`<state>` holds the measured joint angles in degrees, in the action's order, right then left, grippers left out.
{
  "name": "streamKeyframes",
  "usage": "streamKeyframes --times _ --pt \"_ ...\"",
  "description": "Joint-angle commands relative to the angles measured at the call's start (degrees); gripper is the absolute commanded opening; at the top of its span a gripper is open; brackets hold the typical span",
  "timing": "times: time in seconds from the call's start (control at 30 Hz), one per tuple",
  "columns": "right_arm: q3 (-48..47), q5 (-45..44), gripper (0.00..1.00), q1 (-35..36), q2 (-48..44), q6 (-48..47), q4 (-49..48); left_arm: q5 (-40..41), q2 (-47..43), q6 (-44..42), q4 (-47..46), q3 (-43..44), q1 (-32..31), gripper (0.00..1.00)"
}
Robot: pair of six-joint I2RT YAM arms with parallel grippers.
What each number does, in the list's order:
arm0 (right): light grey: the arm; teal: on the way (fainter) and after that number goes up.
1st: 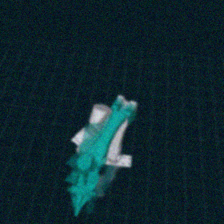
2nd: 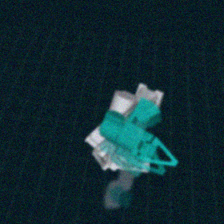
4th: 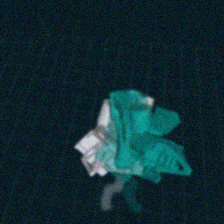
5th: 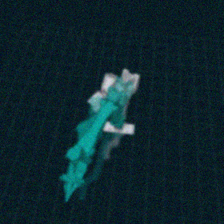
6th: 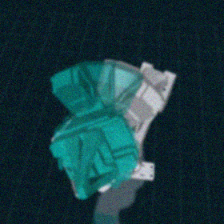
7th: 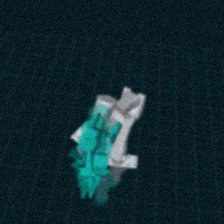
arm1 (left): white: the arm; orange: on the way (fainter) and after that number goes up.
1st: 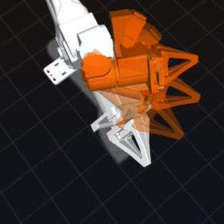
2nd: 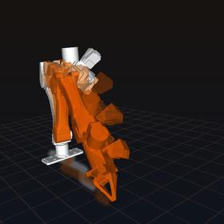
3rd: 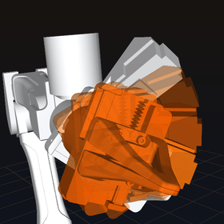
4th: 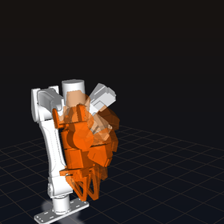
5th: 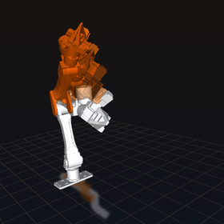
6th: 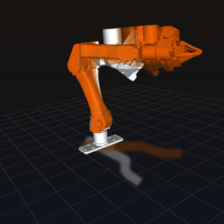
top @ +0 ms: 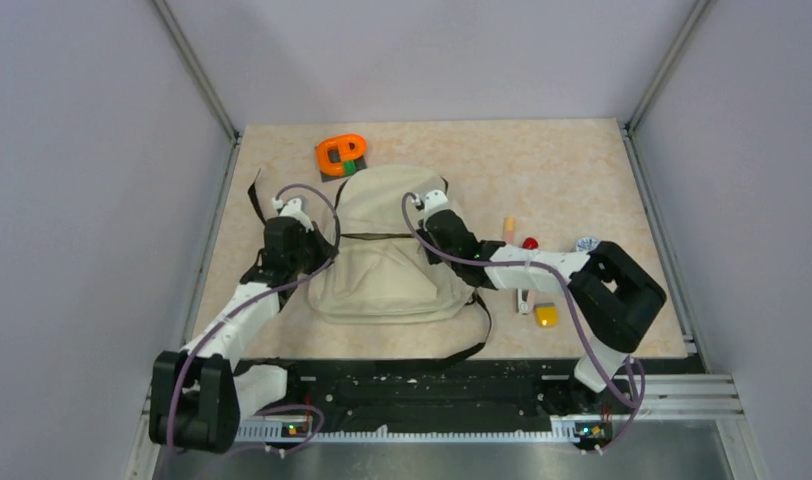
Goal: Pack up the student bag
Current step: Unzip the student bag at the center of the board.
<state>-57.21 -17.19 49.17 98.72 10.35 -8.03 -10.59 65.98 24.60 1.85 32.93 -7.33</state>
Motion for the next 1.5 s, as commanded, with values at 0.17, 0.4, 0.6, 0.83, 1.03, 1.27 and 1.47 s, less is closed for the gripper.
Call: streamKeyframes --times 0.17,0.4,0.6,0.83,1.03,1.27,1.47 --pt "8.6 -6.8 0.0 0.0 -6.5 2.8 2.3 10.1 -19.8 5.8 5.9 -9.2 2.8 0.0" --pt "8.0 -5.2 0.0 -0.1 -6.7 2.0 0.4 7.0 -31.9 11.0 8.6 -13.2 2.8 0.0" --pt "1.8 1.2 0.0 -3.7 -2.9 -0.6 -4.6 1.8 -37.4 11.5 14.3 -11.5 2.7 0.0" --pt "-12.6 7.5 0.0 -7.2 10.0 -4.4 -6.8 -5.4 -41.2 13.9 16.8 -13.2 2.6 0.0" --pt "-23.1 9.2 0.0 -7.8 18.7 -7.9 -5.1 -10.1 -41.1 11.2 20.8 -11.6 1.5 0.0" --pt "-23.1 11.4 0.27 -7.7 15.1 -8.6 -1.9 -13.5 -39.0 12.9 22.0 -7.1 1.1 0.44" --pt "-15.0 12.7 0.58 -7.8 4.4 -5.9 1.0 -14.0 -31.7 9.8 22.6 3.9 1.1 0.71"
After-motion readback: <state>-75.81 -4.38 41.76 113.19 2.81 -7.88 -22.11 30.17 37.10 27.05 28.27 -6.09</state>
